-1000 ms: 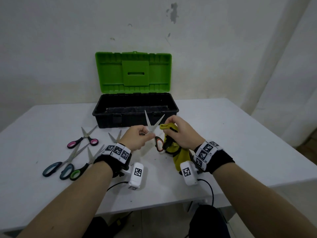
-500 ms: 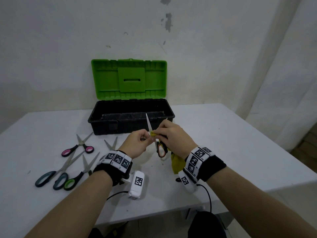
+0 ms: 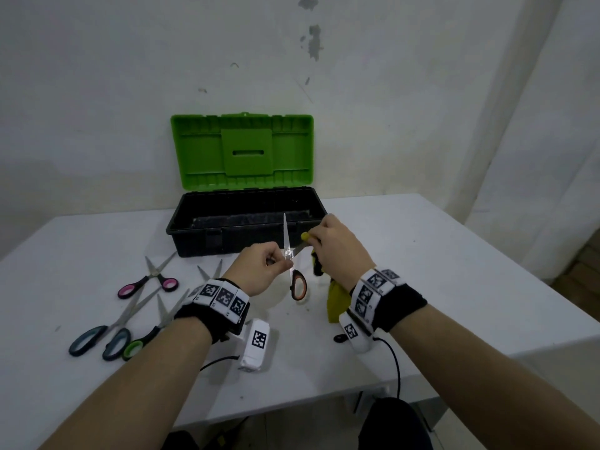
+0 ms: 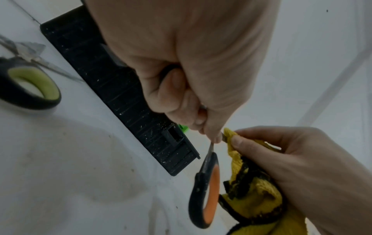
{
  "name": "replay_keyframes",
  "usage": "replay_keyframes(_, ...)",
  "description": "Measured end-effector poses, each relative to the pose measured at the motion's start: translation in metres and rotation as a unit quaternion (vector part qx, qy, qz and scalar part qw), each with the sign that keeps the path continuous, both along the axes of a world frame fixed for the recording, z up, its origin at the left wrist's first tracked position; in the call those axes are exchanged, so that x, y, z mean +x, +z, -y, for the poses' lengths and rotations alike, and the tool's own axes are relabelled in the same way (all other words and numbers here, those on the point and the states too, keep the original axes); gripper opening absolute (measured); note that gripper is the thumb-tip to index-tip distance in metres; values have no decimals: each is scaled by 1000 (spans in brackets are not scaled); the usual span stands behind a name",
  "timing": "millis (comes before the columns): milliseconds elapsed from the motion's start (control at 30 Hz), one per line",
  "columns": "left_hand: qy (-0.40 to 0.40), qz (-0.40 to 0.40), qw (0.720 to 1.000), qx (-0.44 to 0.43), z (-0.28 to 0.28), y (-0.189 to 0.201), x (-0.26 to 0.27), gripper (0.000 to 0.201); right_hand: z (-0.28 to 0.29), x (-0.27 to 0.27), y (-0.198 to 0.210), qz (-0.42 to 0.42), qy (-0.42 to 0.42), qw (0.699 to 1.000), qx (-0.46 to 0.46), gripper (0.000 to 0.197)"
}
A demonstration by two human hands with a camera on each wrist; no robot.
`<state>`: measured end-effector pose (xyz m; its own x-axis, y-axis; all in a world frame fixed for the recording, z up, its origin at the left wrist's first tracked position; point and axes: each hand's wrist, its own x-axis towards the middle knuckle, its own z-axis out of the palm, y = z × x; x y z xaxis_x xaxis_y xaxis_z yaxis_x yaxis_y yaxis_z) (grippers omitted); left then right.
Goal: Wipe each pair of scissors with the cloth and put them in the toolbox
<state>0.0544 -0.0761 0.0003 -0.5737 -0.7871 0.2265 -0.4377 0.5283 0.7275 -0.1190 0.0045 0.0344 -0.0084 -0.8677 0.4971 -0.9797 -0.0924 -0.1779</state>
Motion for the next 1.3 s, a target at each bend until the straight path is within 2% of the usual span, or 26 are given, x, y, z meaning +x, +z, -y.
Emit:
replay_keyframes(67, 7, -2, 1000, 12, 2, 0, 3, 27, 1, -6, 8, 44, -50, 998, -8, 25)
replay_keyframes(100, 7, -4, 1000, 19, 3, 0, 4, 28, 1, -5, 9, 62, -45, 997, -24, 26)
replay_keyframes(167, 4, 7, 1000, 14, 3, 1, 3, 28, -3, 6, 10, 48, 9, 998, -32, 25)
replay_keyframes(267, -7, 28, 1000, -10, -1, 4, 0, 26, -13, 17, 8, -15, 71, 997, -1, 21)
replay_keyframes(333, -7, 23, 1000, -17, -2, 5, 1, 26, -9, 9, 8, -32, 49, 998, -32, 17)
replay_keyframes(400, -3, 10, 1000, 2, -1, 4, 4, 25, -1, -4, 11, 34, -17, 999, -32, 22)
replay_keyframes(467, -3, -21, 998, 66, 0, 3, 5, 25, 2, -14, 10, 95, -52, 993, -37, 25)
replay_keyframes(533, -7, -70, 988, 140, -1, 2, 4, 25, -2, -10, 6, 106, 6, 992, -67, 22)
replay_keyframes(633, -28, -134, 964, 228, -9, 5, -1, 26, -13, 3, -3, 55, 125, 989, -58, 17)
replay_keyframes(733, -53, -161, 949, 267, -14, 7, -4, 26, -11, -3, -6, 36, 148, 986, -63, 16)
replay_keyframes(900, -39, -144, 956, 252, -13, 7, -2, 25, -3, -20, 6, 119, 36, 982, -140, 18)
replay_keyframes(1033, -24, -141, 962, 231, -10, 6, -4, 27, -7, -5, -5, 70, 111, 987, -92, 19)
replay_keyframes(1100, -33, -137, 965, 222, -10, 6, -5, 27, -6, -2, -10, 57, 122, 988, -70, 19)
replay_keyframes(1233, -26, -118, 971, 204, -5, 3, -1, 27, 3, -16, 1, 131, 13, 986, -101, 22)
replay_keyframes(1300, -17, -101, 976, 194, -2, 1, 1, 26, 2, -18, 5, 138, -5, 984, -110, 23)
